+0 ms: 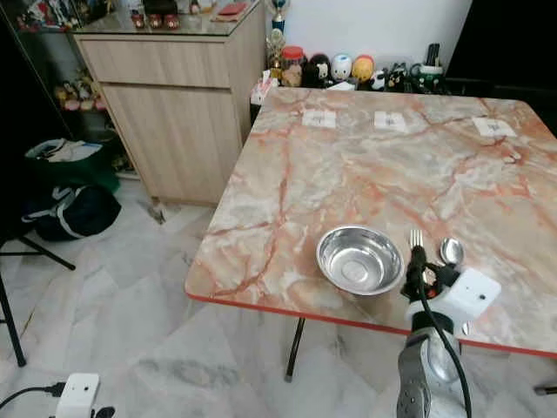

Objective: Setting the table

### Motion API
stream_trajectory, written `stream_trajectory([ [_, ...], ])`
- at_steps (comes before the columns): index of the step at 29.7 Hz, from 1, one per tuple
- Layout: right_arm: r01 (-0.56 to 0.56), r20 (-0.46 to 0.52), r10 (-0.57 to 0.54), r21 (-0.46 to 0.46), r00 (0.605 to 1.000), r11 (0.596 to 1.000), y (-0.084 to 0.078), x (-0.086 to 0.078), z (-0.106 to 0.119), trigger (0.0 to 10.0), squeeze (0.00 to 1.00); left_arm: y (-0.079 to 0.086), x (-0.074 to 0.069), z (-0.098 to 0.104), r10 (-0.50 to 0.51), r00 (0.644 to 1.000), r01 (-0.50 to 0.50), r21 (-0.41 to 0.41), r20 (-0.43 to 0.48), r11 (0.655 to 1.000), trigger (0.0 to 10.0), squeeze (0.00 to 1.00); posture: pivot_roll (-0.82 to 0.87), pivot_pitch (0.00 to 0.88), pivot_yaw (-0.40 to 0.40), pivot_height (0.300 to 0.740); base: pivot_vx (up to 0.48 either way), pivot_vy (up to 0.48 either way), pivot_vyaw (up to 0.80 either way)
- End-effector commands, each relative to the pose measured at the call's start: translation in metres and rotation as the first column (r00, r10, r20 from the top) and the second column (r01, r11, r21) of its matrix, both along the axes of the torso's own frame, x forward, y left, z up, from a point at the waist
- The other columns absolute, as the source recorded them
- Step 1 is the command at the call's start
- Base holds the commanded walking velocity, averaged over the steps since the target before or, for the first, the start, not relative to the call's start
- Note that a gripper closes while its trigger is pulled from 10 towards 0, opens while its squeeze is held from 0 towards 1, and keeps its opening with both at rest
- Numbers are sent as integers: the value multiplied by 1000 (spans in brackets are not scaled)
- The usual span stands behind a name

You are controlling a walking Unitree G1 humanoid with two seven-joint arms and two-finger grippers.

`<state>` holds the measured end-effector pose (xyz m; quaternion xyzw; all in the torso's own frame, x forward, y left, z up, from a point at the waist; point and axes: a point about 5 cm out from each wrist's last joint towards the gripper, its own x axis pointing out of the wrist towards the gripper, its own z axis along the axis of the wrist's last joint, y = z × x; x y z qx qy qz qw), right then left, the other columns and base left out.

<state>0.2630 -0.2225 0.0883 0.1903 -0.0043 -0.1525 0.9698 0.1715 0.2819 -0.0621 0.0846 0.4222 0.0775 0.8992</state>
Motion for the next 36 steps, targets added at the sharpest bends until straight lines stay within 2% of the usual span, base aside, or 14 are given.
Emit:
stream_trajectory([
  [1,-36,-5,37,35,999,999,3,2,-2,10000,0,2,-3,-1,7,1000,-7,4,-7,1000,10000,0,76,23,-11,740,0,0,0],
  [6,-83,-8,83,76,996,994,10,5,-4,10000,0,2,-3,-1,11,1000,-11,3,-6,1000,10000,0,80,24,-12,740,0,0,0],
  [12,-32,-12,35,171,999,985,9,4,-7,10000,0,2,-4,-1,11,1000,-11,4,-8,1000,10000,0,81,25,-13,740,0,0,0],
  [23,-86,-33,94,186,995,979,14,6,-10,10000,0,2,-3,-1,14,1000,-14,5,-7,1000,10000,0,80,26,-13,740,0,0,0],
  [24,-97,-36,107,211,994,973,17,7,-11,10000,0,2,-3,-1,15,1000,-15,4,-7,1000,10000,0,80,26,-13,740,0,0,0],
  [36,-107,-51,123,253,991,962,20,7,-15,10000,0,2,-4,-1,16,1000,-16,2,-7,1000,10000,0,82,28,-16,740,0,0,0],
])
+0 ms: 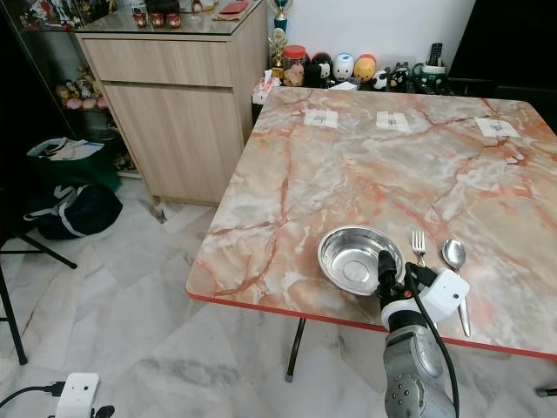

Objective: Setting the table

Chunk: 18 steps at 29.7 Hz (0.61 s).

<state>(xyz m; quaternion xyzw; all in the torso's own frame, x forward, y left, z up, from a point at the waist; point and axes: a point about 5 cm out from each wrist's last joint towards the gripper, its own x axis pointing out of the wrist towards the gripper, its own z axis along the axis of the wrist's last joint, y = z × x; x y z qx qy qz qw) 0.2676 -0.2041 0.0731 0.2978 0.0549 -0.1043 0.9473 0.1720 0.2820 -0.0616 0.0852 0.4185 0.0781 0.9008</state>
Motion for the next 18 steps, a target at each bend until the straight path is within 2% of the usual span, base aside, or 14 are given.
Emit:
stream_trajectory([
  [1,-7,-10,7,23,1000,1000,2,2,-1,10000,0,2,-4,-2,15,1000,-15,0,-15,1000,10000,0,82,28,-16,740,0,0,0],
  [10,1,-26,0,49,1000,999,3,2,-3,10000,0,2,-4,-2,14,1000,-14,-1,-16,1000,10000,0,82,28,-16,740,0,0,0],
  [12,1,-28,1,54,1000,999,3,2,-4,0,0,2,-4,-2,15,1000,-15,-1,-16,1000,10000,0,82,28,-16,740,0,0,0],
  [15,-3,-35,5,53,999,999,3,2,-5,0,0,2,-5,-2,14,1000,-14,-2,-17,1000,10000,0,82,26,-17,740,0,0,0],
  [16,-6,-36,8,57,999,998,4,2,-5,314,0,2,-5,-2,15,1000,-15,-3,-17,1000,10000,0,83,27,-18,740,0,0,0],
  [17,-10,-43,13,57,999,998,5,2,-6,10000,0,2,-5,-2,16,1000,-16,-5,-17,1000,10000,0,83,27,-18,740,0,0,0],
  [18,-11,-49,14,58,999,998,5,2,-7,10000,0,2,-5,-2,16,1000,-16,-5,-17,1000,10000,0,83,27,-18,740,0,0,0],
])
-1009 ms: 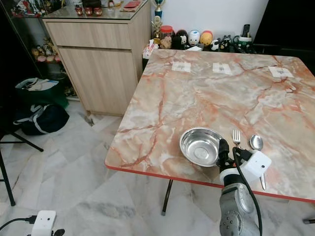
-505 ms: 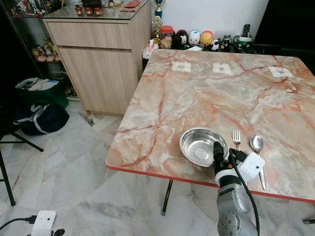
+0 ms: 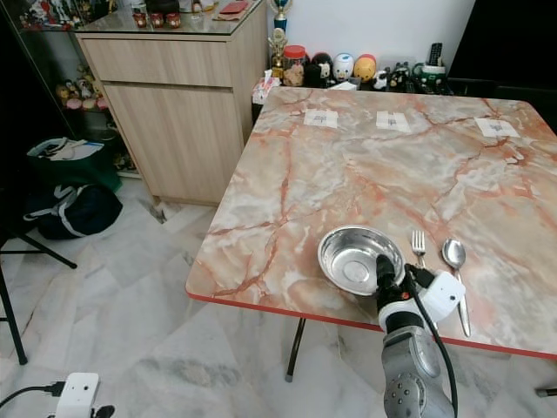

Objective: Setting the table

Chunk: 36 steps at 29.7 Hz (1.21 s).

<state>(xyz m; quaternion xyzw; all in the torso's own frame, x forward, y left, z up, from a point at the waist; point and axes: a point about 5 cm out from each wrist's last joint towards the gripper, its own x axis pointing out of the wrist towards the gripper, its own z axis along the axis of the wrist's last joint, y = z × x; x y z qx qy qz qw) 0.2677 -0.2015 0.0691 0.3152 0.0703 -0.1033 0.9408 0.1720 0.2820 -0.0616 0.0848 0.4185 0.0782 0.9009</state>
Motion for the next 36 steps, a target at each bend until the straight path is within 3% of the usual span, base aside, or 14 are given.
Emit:
stream_trajectory([
  [1,-5,-26,6,19,1000,1000,3,2,-3,10000,0,2,-5,-2,16,1000,-16,-5,-17,1000,10000,0,83,27,-18,740,0,0,0],
  [11,-15,-55,17,24,998,1000,5,1,-8,10000,0,1,-5,-2,18,1000,-18,-10,-18,1000,10000,0,83,27,-18,740,0,0,0],
  [12,-21,-47,22,24,999,999,5,1,-7,0,0,1,-5,-2,18,1000,-18,-10,-18,1000,10000,0,83,27,-18,740,0,0,0],
  [36,-47,-18,46,-37,999,998,13,2,-4,0,0,2,-5,-2,10,1000,-11,-6,-24,1000,10000,0,85,24,-19,740,0,0,0],
])
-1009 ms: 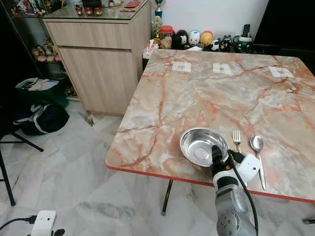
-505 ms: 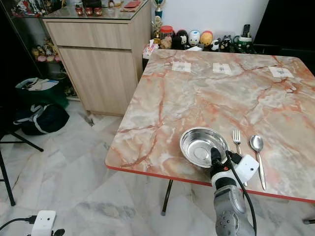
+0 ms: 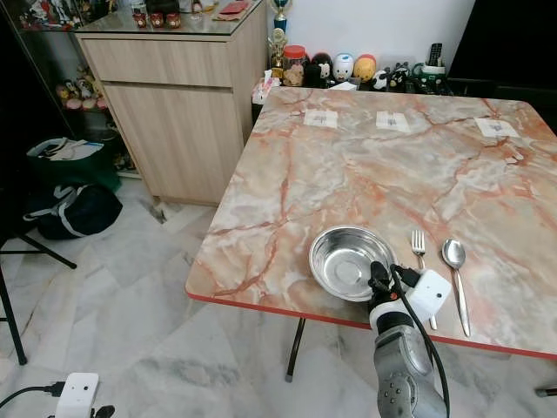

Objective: Setting the table

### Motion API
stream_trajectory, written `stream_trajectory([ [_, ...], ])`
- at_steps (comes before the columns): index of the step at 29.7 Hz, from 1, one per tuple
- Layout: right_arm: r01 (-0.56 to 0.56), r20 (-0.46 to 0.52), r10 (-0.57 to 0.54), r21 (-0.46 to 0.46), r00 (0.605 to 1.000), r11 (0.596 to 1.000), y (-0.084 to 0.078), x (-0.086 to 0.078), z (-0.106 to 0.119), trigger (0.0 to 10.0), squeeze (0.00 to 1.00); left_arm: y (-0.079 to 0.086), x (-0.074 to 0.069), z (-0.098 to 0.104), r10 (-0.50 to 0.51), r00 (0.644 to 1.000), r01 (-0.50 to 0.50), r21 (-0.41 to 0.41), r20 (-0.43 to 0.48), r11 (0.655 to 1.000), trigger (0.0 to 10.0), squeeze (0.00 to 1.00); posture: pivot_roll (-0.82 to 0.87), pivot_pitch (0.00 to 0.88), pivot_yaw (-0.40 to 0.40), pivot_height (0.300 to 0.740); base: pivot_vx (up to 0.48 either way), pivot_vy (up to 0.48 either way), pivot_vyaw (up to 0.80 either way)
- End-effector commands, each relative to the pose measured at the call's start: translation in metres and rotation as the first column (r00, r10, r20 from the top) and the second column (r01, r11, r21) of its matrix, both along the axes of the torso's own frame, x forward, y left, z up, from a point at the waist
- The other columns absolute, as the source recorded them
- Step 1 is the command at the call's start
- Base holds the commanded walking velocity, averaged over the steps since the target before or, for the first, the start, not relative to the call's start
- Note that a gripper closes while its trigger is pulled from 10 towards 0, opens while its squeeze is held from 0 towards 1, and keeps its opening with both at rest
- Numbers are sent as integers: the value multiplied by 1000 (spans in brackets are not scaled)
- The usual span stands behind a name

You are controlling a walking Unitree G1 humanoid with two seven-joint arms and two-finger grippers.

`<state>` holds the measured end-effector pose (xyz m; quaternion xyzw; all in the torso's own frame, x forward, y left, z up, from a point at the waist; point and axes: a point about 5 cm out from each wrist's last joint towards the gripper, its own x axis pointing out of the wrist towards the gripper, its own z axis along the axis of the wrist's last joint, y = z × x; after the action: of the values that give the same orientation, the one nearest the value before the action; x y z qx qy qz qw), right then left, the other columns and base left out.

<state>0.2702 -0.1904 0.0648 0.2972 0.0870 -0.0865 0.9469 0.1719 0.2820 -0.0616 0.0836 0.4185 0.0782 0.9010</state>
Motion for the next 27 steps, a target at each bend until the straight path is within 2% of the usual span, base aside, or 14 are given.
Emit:
stream_trajectory([
  [1,18,28,-18,1,999,1000,1,0,3,0,0,2,-5,-2,9,1000,-9,-3,-25,1000,10000,0,85,24,-19,740,0,0,0],
  [3,44,67,-45,11,997,999,0,1,7,0,0,2,-5,-2,9,1000,-9,-2,-26,1000,10000,0,82,15,-17,740,0,0,0],
  [9,37,205,-21,-75,979,997,10,2,27,0,0,2,-6,-3,0,999,0,6,-32,1000,10000,0,83,2,-16,740,0,0,0],
  [10,98,282,-62,-116,958,988,9,2,39,0,0,2,-6,-3,-1,999,1,7,-33,1000,10000,0,84,0,-15,740,0,0,0],
  [11,98,282,-62,-116,958,988,9,2,39,0,0,2,-6,-3,-1,999,1,7,-33,1000,10000,0,84,0,-15,740,0,0,0],
  [12,147,339,-74,-194,938,970,9,1,50,0,0,2,-7,-3,-2,999,2,8,-35,1000,10000,0,79,0,-14,740,0,0,0],
  [14,126,374,-33,-229,927,965,15,1,56,0,0,2,-7,-3,-3,999,3,9,-37,1000,10000,0,75,0,-12,740,0,0,0],
  [16,100,416,-10,-196,909,976,24,1,63,0,0,2,-8,-3,-6,999,7,11,-42,1000,10000,0,75,0,-13,740,0,0,0],
  [21,86,427,-2,-177,904,981,31,0,64,0,0,2,-10,-4,-9,999,10,14,-48,1000,10000,0,76,0,-15,740,0,0,0],
  [22,86,425,-3,-177,905,980,31,0,63,1294,0,2,-10,-4,-11,999,12,15,-50,1000,10000,0,77,0,-17,740,0,0,0],
  [23,88,426,-4,-178,905,980,31,0,63,8235,0,2,-10,-4,-12,999,13,16,-51,1000,10000,0,77,0,-17,740,0,0,0],
  [24,88,426,-4,-178,905,980,31,0,63,8235,0,2,-10,-4,-12,999,13,16,-51,1000,10000,0,77,0,-17,740,0,0,0],
  [25,94,424,-9,-180,906,979,31,-1,62,10000,0,2,-11,-5,-12,999,13,16,-52,1000,10000,0,77,0,-17,740,0,0,0],
  [27,100,416,-8,-201,909,974,30,-2,61,10000,0,2,-12,-5,-13,998,14,15,-54,1000,10000,0,76,0,-19,740,0,0,0],
])
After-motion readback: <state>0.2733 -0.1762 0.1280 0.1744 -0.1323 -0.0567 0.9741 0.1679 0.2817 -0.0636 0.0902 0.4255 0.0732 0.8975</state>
